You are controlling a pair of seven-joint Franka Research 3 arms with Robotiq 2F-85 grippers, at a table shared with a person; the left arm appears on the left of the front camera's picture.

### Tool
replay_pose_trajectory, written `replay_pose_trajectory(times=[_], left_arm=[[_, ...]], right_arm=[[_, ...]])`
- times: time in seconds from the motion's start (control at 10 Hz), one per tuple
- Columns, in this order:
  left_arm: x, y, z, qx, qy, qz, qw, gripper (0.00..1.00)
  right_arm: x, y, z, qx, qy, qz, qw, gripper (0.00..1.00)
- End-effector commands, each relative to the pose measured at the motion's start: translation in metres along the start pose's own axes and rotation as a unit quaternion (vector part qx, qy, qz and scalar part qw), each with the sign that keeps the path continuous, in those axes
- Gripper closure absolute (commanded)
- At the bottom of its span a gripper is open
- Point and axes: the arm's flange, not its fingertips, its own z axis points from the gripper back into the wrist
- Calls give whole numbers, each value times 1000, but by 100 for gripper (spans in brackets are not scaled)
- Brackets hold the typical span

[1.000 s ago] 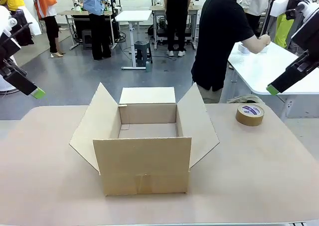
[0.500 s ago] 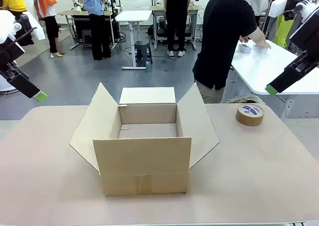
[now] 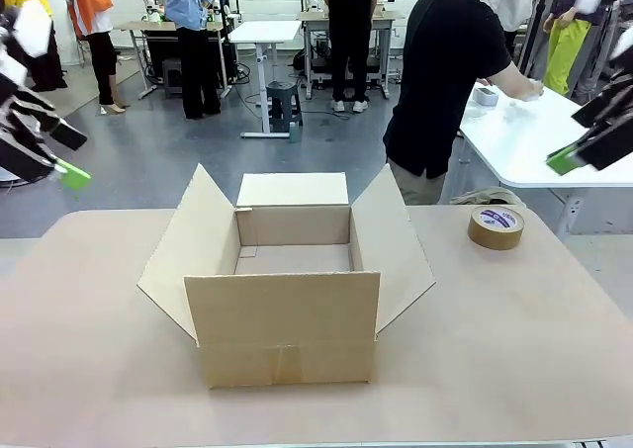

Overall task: Wrap the clocks to prevent damage.
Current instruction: Open the side flaps of the Package Box.

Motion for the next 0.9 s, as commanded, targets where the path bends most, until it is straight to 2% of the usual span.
replay_pose_trajectory(times=[0.0,0.3,0.5,0.8], left_arm=[[-19,25,28,-50,-33,3,998,0],[-39,28,60,6,-16,39,999,0],[-51,22,73,32,-2,64,997,0],[-54,20,76,27,18,69,997,0]], right_arm=[[-43,-44,25,76,-59,-24,995,0],[-78,-53,26,70,-110,-47,990,0],[-79,-49,22,71,-96,-51,992,0],[-72,-45,14,72,-75,-40,994,0]])
